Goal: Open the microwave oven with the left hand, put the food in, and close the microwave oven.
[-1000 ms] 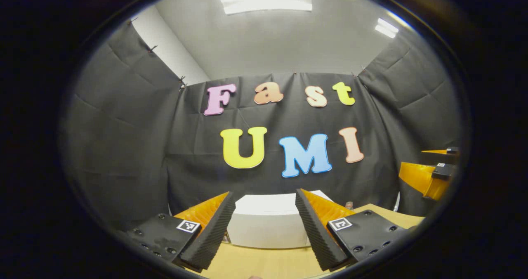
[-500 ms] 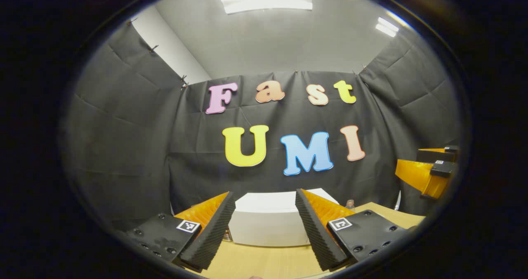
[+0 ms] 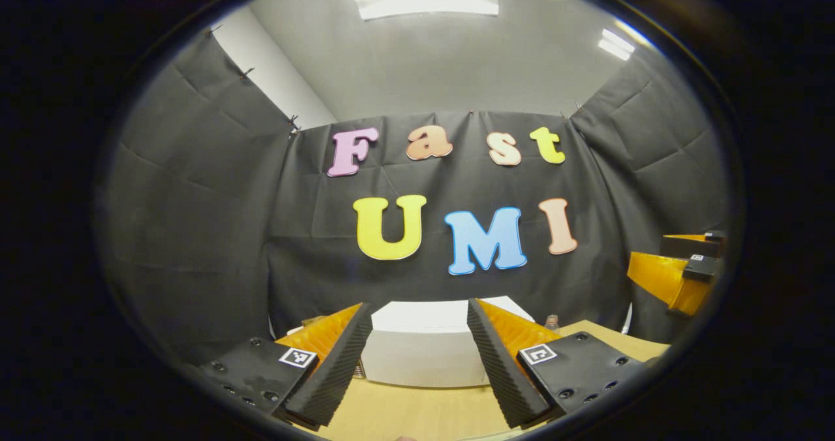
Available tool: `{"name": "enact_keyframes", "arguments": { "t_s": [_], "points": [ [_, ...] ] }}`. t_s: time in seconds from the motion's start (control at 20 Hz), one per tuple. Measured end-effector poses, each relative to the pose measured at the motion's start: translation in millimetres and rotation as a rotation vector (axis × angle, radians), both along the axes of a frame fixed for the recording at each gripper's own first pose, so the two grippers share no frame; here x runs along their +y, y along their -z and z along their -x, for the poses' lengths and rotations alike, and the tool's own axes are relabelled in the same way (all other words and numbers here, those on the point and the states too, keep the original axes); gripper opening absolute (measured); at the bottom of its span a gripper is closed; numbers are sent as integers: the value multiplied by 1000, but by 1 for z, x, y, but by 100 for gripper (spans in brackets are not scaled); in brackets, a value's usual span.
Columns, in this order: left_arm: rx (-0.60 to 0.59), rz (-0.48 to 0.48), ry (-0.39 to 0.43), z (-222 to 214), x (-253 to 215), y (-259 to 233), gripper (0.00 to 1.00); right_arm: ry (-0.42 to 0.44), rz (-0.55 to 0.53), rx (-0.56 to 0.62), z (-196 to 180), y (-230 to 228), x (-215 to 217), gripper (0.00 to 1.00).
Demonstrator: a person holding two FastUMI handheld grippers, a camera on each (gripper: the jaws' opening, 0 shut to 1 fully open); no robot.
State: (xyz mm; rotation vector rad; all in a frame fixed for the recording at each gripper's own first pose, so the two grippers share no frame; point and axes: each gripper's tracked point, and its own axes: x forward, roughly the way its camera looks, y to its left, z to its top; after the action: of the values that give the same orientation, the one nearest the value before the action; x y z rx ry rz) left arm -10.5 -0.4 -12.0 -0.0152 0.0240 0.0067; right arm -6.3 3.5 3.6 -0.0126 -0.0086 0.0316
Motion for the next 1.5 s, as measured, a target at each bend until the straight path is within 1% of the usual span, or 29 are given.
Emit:
{"name": "enact_keyframes", "arguments": {
  "t_s": [0.15, 0.35, 0.5, 0.65, 0.9, 1.0, 1.2, 1.5],
  "points": [
    [-1, 18, 37, -11, -15, -1, 97, 8, -18, 1, 5, 0, -6, 97],
    [-12, 33, 77, -35, -33, 1, 97, 36, -2, -1, 13, -2, -21, 97],
    [-8, 68, 117, -57, -52, 10, 97, 72, 8, -3, 21, -4, -37, 97],
    [20, 92, 146, -79, -72, 31, 97, 120, 25, 2, 29, -5, -57, 97],
    [76, 82, 180, -116, -94, 76, 97, 198, 47, 8, 38, -9, -88, 98],
    [104, 98, 190, -132, -103, 94, 97, 228, 47, 16, 42, -8, -100, 98],
    [151, 118, 189, -161, -113, 128, 97, 265, 53, 30, 49, -8, -115, 98],
    [251, 68, 217, -189, -140, 195, 98, 289, 77, 60, 58, -3, -128, 97]
  ]
}}
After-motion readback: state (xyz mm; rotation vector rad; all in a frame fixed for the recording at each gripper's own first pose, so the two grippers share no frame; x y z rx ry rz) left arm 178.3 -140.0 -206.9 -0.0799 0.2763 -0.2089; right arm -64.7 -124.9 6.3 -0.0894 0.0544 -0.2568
